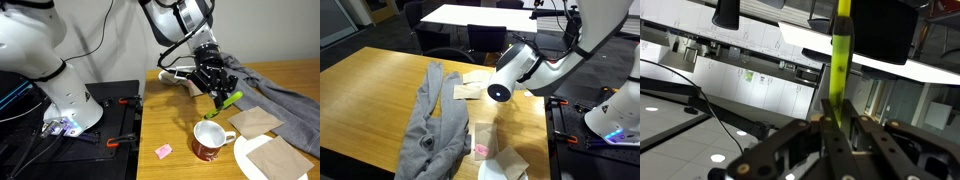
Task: Put the yellow pen inside the maroon mug
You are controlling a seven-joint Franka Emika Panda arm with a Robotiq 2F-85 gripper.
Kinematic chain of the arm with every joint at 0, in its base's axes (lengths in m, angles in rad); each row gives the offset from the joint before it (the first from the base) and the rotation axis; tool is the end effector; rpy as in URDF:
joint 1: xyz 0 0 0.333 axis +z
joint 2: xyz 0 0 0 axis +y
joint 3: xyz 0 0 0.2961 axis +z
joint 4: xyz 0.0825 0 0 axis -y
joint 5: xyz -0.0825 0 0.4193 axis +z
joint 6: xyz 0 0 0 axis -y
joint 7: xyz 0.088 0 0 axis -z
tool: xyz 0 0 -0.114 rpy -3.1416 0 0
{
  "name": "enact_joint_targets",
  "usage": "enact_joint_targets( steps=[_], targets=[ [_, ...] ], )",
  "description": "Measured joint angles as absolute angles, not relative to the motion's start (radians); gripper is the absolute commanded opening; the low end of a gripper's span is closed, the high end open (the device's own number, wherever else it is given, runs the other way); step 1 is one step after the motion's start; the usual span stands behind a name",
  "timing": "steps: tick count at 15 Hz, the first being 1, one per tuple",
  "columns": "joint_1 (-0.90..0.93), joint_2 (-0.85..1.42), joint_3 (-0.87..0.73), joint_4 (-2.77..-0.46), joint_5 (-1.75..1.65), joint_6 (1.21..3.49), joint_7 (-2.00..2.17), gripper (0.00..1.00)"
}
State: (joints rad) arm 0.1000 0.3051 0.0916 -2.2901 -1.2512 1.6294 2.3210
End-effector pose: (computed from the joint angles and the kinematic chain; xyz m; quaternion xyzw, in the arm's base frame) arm 0.4862 -0.0084 0.1746 0.6186 -0.4867 0.3519 0.5065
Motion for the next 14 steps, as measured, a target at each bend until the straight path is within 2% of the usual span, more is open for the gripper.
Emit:
enact_joint_targets(
  steps=[14],
  targets=[
    [0.075, 0.428, 0.082, -2.286, -1.378, 1.713, 2.465, 0.04]
  ],
)
